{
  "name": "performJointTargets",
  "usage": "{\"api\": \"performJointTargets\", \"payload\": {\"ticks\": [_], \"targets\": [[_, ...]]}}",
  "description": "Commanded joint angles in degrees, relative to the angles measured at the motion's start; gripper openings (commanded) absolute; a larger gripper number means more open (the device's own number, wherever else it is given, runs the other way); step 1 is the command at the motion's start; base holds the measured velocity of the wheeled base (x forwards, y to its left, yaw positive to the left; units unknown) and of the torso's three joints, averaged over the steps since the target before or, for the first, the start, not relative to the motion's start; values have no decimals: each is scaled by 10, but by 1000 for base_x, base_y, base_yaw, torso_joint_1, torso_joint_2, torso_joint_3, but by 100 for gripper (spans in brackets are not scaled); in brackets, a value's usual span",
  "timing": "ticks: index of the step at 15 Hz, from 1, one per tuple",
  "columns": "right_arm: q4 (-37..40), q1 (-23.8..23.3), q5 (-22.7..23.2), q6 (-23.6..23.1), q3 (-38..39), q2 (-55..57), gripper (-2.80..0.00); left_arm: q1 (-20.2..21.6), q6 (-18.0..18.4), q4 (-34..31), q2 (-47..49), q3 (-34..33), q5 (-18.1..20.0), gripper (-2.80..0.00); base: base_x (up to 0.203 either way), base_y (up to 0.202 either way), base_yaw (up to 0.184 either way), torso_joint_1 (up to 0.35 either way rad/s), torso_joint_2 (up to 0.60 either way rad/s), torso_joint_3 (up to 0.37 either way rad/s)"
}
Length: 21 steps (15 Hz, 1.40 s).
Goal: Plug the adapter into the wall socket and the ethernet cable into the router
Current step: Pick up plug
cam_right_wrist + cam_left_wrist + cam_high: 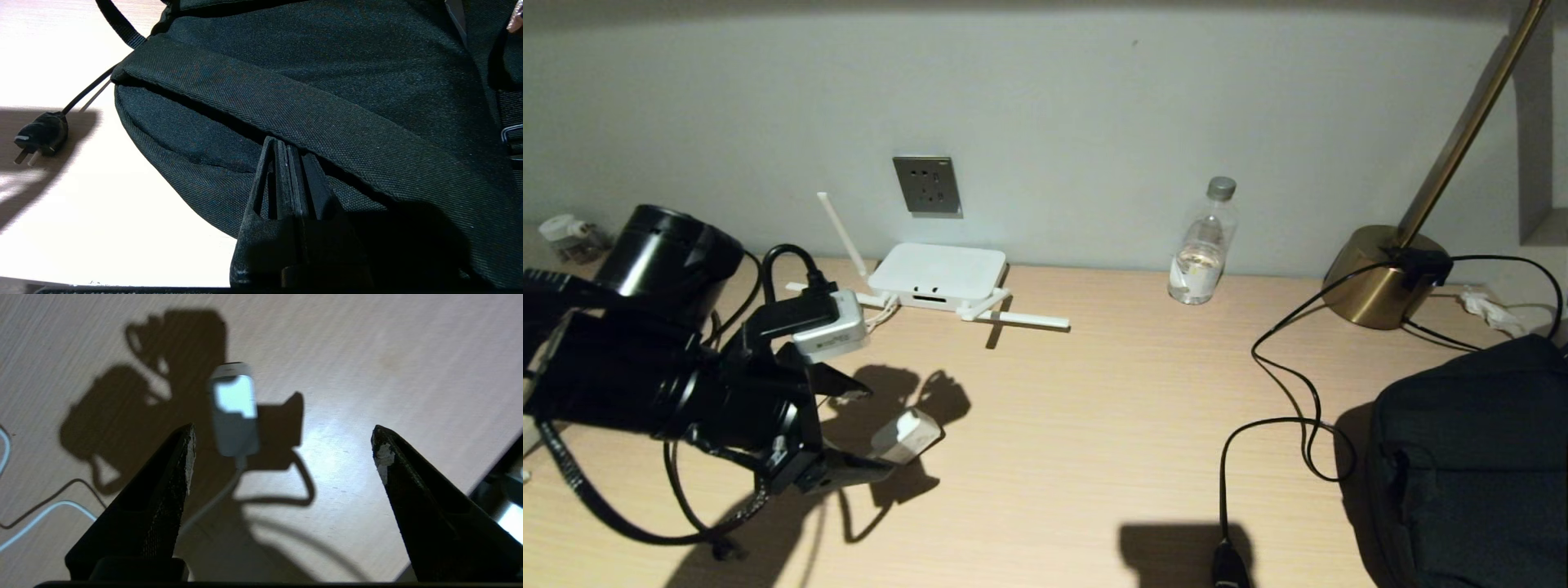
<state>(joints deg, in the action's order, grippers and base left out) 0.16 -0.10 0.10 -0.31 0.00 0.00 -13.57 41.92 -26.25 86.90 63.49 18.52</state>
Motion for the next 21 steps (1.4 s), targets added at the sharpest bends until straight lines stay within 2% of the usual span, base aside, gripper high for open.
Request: {"api": "performJointTargets", "payload": {"ticks": [1, 5, 9, 14, 21], "targets": [[0, 0, 0, 0, 0, 1, -280, -1, 3, -3, 51, 28, -12, 0, 0, 0, 0, 0, 0, 0], [0, 0, 0, 0, 0, 1, -280, -3, 3, -30, 76, 48, -23, 0, 0, 0, 0, 0, 0, 0], [0, 0, 1, 0, 0, 1, -280, -2, 3, -22, 102, 62, -26, 0, 0, 0, 0, 0, 0, 0], [0, 0, 0, 0, 0, 1, -280, -3, 4, -22, 133, 82, -55, 0, 0, 0, 0, 0, 0, 0], [0, 0, 0, 0, 0, 1, -280, -5, 4, -13, 157, 89, -56, 0, 0, 0, 0, 0, 0, 0]]}}
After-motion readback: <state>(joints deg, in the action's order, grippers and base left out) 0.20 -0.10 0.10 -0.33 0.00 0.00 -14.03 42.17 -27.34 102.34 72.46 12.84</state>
